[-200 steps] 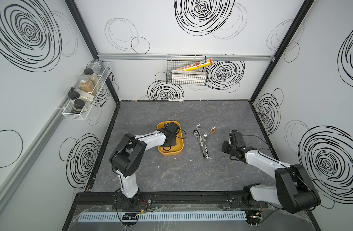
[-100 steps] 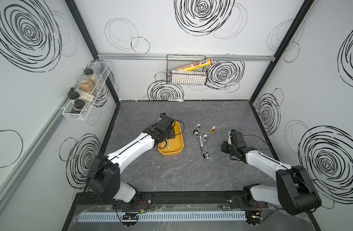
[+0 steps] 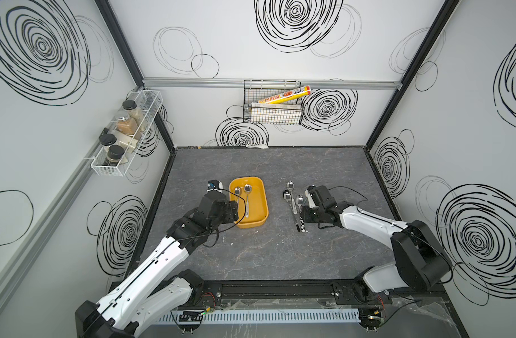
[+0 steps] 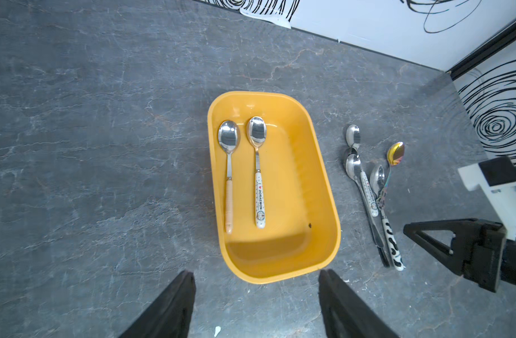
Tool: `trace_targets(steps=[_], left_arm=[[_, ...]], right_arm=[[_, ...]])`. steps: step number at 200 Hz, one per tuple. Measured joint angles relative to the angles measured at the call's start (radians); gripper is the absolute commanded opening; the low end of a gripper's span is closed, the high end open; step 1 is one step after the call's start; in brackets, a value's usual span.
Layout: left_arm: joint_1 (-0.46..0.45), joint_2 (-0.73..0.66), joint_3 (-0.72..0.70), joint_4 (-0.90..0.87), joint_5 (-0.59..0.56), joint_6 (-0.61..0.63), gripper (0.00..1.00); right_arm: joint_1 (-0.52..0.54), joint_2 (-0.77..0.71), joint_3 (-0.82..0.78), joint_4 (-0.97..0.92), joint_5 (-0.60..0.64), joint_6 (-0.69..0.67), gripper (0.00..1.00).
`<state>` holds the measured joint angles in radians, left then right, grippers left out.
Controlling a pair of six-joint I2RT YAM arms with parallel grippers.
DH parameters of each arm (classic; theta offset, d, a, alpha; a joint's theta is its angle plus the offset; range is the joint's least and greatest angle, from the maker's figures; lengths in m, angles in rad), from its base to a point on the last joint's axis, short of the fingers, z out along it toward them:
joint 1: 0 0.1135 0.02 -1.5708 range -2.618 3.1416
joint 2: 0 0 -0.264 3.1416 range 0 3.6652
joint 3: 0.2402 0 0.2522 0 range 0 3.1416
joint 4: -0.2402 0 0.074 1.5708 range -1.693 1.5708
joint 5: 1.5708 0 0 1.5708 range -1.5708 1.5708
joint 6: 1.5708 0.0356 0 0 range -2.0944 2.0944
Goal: Put the spoon into the storage box
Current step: Pick up the spoon from the center of the board.
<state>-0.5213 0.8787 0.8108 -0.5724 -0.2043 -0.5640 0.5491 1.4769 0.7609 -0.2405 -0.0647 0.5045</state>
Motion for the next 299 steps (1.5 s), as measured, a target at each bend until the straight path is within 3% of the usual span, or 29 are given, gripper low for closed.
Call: trace_targets(steps=[53, 131, 186, 249, 299], left_arm=[[0.0, -0.045, -0.024, 0.011, 0.006, 0.016, 0.73], [0.0, -0.039, -0.037, 0.022, 0.021, 0.026, 0.73], [0.0, -0.035, -0.037, 0.022, 0.024, 0.026, 0.72], [0.0, -0.031, -0.037, 0.023, 0.024, 0.026, 0.72], [0.0, -0.032, -0.04, 0.024, 0.024, 0.026, 0.72]], right_arm=[[0.058, 0.121, 0.052, -0.06, 0.056, 0.004, 0.27], [0.079, 0.162, 0.089, -0.115, 0.21, -0.002, 0.24], [0.098, 0.18, 0.103, -0.113, 0.24, 0.001, 0.11], [0.102, 0.168, 0.106, -0.119, 0.201, 0.011, 0.05], [0.102, 0.031, 0.128, -0.166, 0.089, 0.034, 0.02]])
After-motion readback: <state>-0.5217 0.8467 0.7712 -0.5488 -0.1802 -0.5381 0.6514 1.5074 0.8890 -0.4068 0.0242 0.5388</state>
